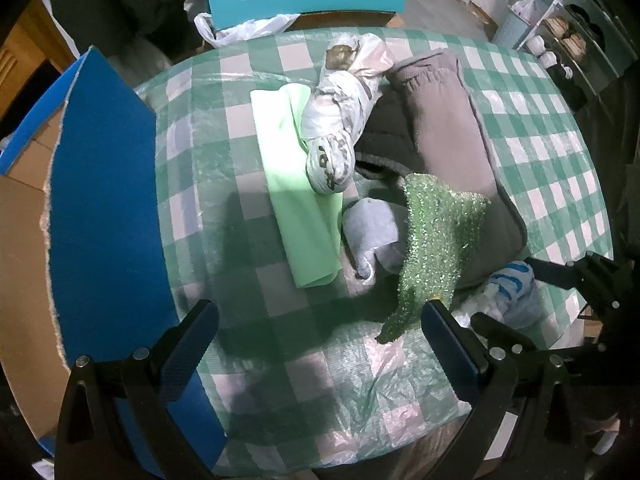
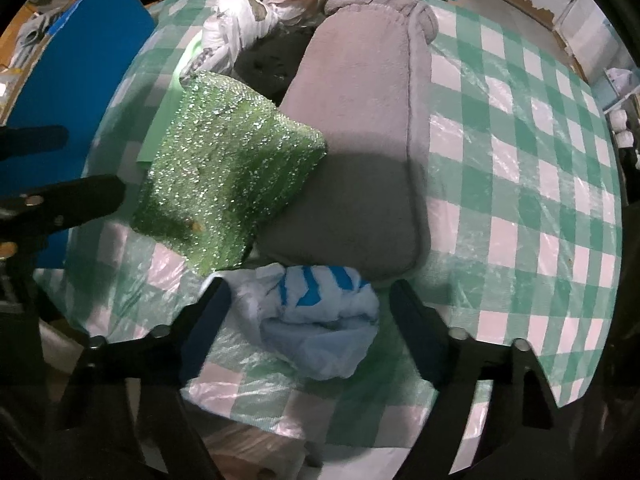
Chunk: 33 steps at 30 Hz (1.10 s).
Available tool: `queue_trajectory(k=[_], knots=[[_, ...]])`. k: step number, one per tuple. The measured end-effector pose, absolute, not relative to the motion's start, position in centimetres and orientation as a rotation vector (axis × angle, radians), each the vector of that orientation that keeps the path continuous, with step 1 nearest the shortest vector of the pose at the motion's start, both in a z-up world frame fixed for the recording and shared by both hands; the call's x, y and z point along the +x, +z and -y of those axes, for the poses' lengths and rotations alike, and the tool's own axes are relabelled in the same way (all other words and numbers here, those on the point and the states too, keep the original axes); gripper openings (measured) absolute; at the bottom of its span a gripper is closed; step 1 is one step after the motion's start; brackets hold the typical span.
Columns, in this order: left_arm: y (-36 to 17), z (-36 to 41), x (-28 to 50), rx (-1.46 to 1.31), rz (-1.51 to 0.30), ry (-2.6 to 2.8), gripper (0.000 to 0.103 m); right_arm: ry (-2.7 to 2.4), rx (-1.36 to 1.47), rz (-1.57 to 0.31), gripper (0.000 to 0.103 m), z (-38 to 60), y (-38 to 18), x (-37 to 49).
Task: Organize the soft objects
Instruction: 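Grasp the white-and-blue sock with the right tool while the left tool grasps the green scrubber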
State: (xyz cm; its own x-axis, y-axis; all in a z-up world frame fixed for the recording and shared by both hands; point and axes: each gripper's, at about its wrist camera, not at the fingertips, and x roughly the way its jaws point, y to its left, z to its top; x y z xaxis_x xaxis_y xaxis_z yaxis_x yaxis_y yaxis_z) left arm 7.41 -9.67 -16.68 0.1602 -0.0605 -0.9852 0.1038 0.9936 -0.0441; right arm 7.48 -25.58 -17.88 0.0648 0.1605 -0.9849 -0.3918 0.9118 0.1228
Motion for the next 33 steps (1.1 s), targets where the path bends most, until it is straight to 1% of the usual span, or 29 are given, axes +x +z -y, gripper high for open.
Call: queue_trajectory(k=[1, 2, 7, 8, 14, 17, 18, 22, 28, 29, 30, 33], knots=[[-16.7, 9.8, 7.4, 0.037, -1.406, -0.12, 0.102, 0.425, -0.19, -1.452, 0.07, 25.6, -17.9, 7.4], [-16.8, 10.0, 7.5, 0.038, -1.408, -0.122, 0.102, 0.432, -0.183, -1.457, 0.069, 25.7, -18.0, 7.4], [-16.8, 10.9, 7.7, 0.042, -1.408, -0.14, 0.102, 0.434, -0.184, -1.452, 0.056, 26.6, -17.9, 7.1], [-16.8, 11.0, 7.8, 0.041, -1.408, -0.144, 0.102, 0.431, -0.184, -1.45, 0.055, 26.8, -17.9, 7.0], [-17.2, 12.0, 8.3, 0.029, -1.412, -0.168, 0.102, 0.374, -0.155, -1.429, 0.054, 28.3, -17.3, 6.3], [-17.4, 12.2, 8.4, 0.028, -1.414, -0.172, 0.102, 0.354, -0.11, -1.425, 0.054, 29.6, -17.2, 6.6], [-17.6, 12.3, 8.5, 0.027, -1.414, -0.172, 0.102, 0.344, -0.102, -1.425, 0.054, 29.8, -16.1, 7.2], [-17.9, 12.7, 8.7, 0.015, -1.412, -0.183, 0.102, 0.324, -0.065, -1.411, 0.054, 30.7, -15.0, 7.5], [-18.1, 13.8, 9.0, -0.02, -1.408, -0.214, 0.102, 0.3, -0.042, -1.402, 0.054, 30.9, -14.8, 8.4], [-18.1, 13.9, 9.0, -0.023, -1.407, -0.219, 0.1, 0.296, -0.04, -1.402, 0.054, 31.6, -14.2, 8.5], [-18.0, 14.0, 9.1, -0.025, -1.406, -0.223, 0.095, 0.293, -0.038, -1.401, 0.054, 31.8, -14.1, 8.7], [-18.1, 14.4, 9.2, -0.033, -1.411, -0.227, 0.085, 0.28, -0.031, -1.403, 0.054, 32.4, -14.1, 8.8]])
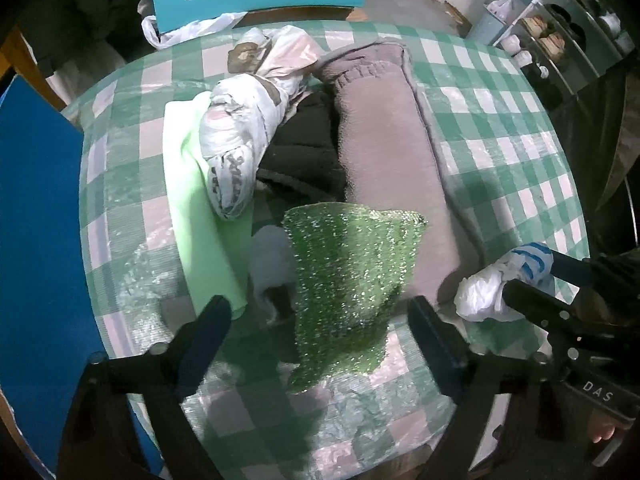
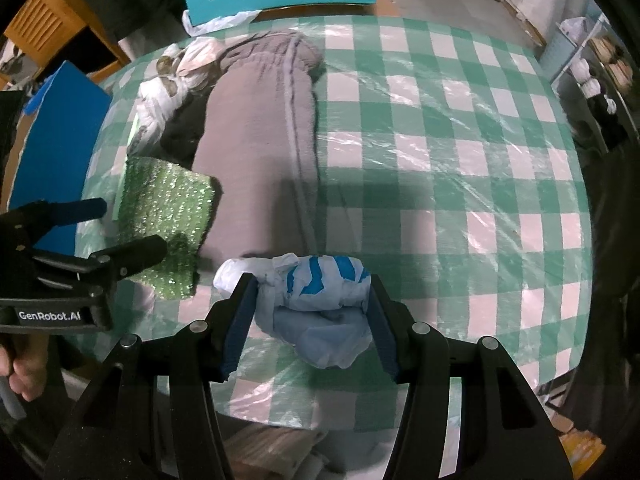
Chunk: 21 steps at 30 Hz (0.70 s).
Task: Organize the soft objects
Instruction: 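Grasp the white-and-blue sock with the right tool while the left tool grasps the green scrubber, then carry the sock with the right tool while the left tool carries the scrubber over the box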
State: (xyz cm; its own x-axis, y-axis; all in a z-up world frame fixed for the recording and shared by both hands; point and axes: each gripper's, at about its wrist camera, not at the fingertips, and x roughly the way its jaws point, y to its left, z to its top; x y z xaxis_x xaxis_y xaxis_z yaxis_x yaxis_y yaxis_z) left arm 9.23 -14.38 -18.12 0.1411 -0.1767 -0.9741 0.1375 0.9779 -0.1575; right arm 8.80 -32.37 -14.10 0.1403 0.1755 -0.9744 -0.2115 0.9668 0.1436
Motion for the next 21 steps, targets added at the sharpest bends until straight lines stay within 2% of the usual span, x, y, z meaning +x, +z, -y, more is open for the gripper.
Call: queue_trajectory(k=[2, 4, 6, 8, 10, 12, 13, 15, 21], knots=[[-18.1, 14.3, 9.2, -0.047, -1.413, -0.233, 0.082, 0.275, -0.025, -1.403, 0.054, 32.4, -14.2, 9.0], [-18.1, 14.4, 9.2, -0.057, -1.409, -0.239, 0.074, 0.273, -0.021, -1.401, 0.054, 32.8, -14.0, 8.9], [-18.1, 14.5, 9.2, -0.059, -1.409, -0.246, 0.058, 0.272, -0.02, -1.398, 0.054, 32.8, -13.9, 8.8], [-18.0, 14.5, 9.1, -0.063, -1.407, -0.256, 0.046, 0.272, -0.019, -1.398, 0.054, 32.6, -14.0, 9.0], [-17.9, 14.5, 9.0, -0.067, -1.404, -0.263, 0.038, 0.271, -0.021, -1.397, 0.054, 32.7, -13.9, 8.9], [-17.6, 14.3, 8.9, -0.07, -1.394, -0.272, 0.023, 0.271, -0.021, -1.397, 0.054, 32.6, -13.9, 8.9], [-17.4, 14.3, 8.9, -0.07, -1.391, -0.273, 0.022, 0.271, -0.022, -1.395, 0.054, 32.6, -13.9, 8.9], [-17.0, 14.1, 8.8, -0.076, -1.379, -0.281, 0.012, 0.272, -0.024, -1.39, 0.054, 32.6, -13.7, 8.8], [-15.3, 14.0, 8.3, -0.072, -1.339, -0.309, 0.007, 0.272, -0.022, -1.374, 0.054, 32.5, -13.1, 8.8]])
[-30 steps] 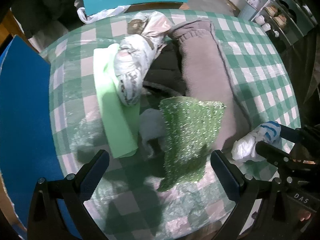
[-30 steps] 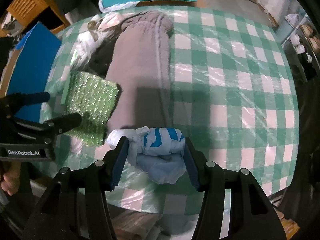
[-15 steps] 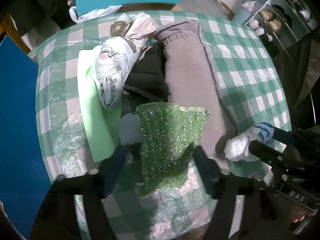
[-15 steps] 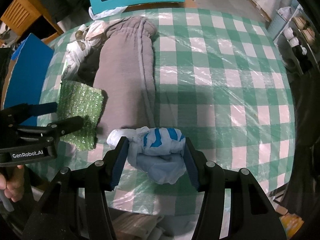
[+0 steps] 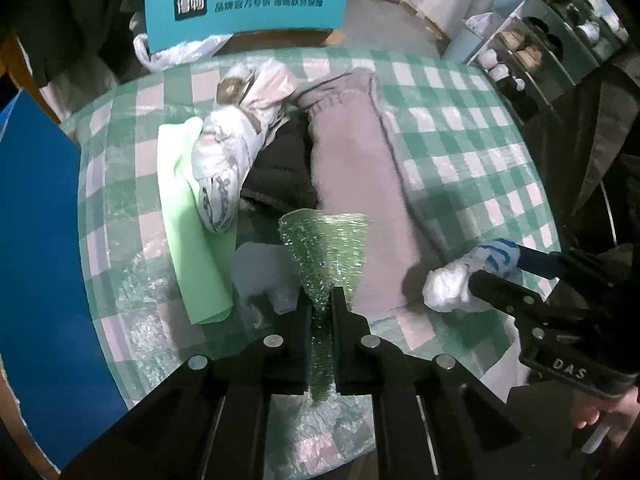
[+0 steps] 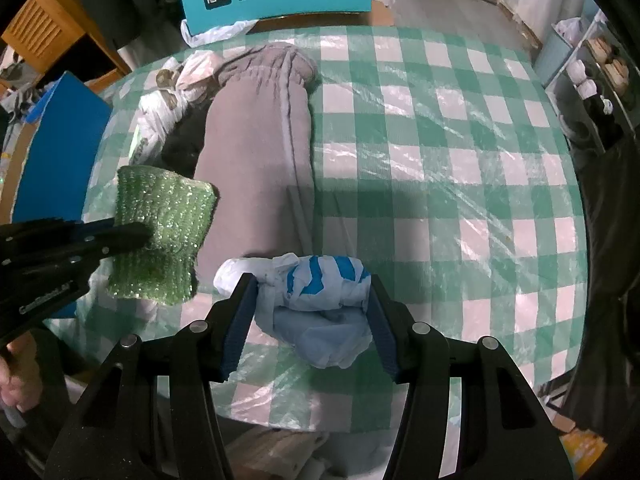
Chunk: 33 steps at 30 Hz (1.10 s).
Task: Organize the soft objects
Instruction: 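Carry the sock with the right tool while the left tool carries the scrubber over the box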
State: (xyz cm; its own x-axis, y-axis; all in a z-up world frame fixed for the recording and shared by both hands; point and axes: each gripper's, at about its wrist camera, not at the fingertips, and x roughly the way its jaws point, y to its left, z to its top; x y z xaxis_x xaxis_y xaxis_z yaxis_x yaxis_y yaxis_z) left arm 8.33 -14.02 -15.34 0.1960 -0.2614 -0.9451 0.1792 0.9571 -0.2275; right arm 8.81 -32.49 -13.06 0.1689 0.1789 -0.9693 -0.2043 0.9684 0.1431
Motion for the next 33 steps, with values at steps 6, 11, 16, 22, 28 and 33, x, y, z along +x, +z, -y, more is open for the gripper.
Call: queue_trajectory(k=[6, 11, 16, 22, 28, 33], knots=[[-14.4, 14.1, 7.7, -0.041, -1.316, -0.311, 0.006, 0.269, -0.019, -1.361, 0.054, 32.5, -12.5, 8.9], [-13.4, 13.6, 7.3, -0.017, -1.298, -0.296, 0.006, 0.266, -0.024, -1.346, 0.054, 32.4, -11.9, 8.8], [-12.1, 13.0, 6.8, -0.012, -1.27, -0.293, 0.006, 0.264, -0.024, -1.328, 0.054, 32.4, -11.2, 8.6], [-10.5, 12.5, 6.1, 0.028, -1.227, -0.264, 0.005, 0.273, -0.027, -1.294, 0.054, 32.0, -9.9, 8.5], [-9.2, 11.8, 5.5, 0.084, -1.188, -0.227, 0.005, 0.281, -0.034, -1.26, 0.054, 31.6, -8.3, 8.4], [-8.1, 11.1, 5.1, 0.106, -1.157, -0.205, 0.005, 0.278, -0.056, -1.233, 0.054, 31.2, -7.2, 8.2]])
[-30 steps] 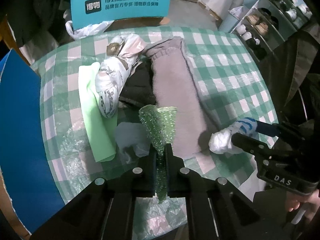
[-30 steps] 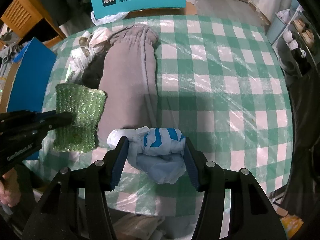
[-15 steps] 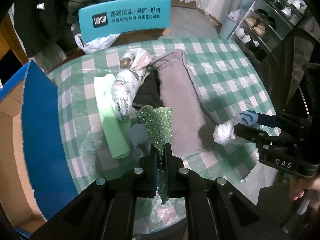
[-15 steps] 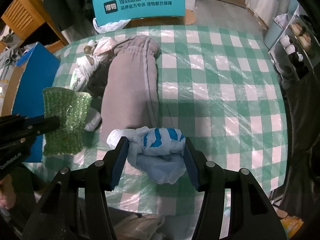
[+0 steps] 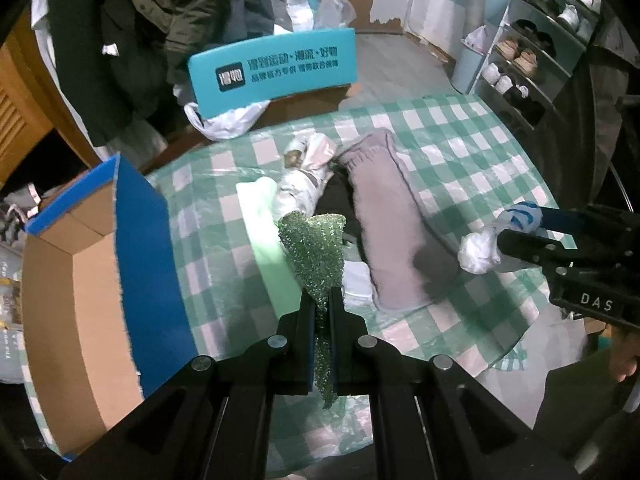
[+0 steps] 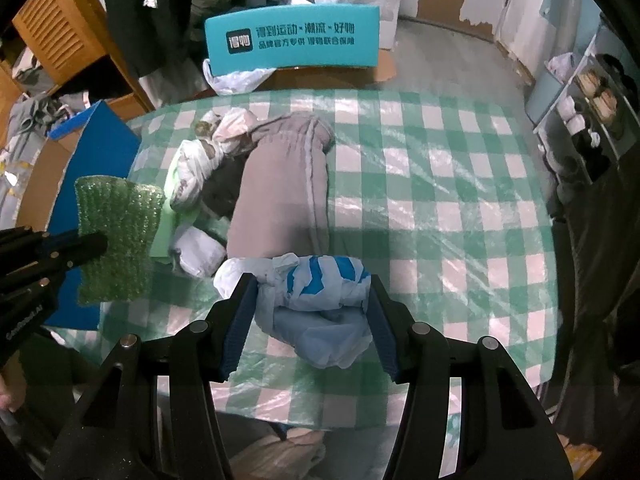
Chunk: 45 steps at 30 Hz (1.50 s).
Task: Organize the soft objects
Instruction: 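Carry the sock with the right tool while the left tool carries the scrubber over the box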
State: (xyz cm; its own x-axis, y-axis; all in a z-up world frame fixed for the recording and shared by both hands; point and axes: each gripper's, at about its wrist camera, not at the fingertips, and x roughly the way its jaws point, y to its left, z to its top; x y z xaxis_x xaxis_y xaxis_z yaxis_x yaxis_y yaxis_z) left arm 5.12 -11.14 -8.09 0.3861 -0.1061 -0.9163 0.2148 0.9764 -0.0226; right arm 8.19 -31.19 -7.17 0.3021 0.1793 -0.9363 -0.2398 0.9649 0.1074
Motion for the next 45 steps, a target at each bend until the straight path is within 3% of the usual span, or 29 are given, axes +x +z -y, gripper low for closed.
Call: queue_trajectory(k=[45], knots=[[-2.0, -0.1, 0.9, 0.087, -0.991, 0.005, 0.005, 0.469, -0.176, -1.049, 0.054, 19.1, 1.2, 7.2]])
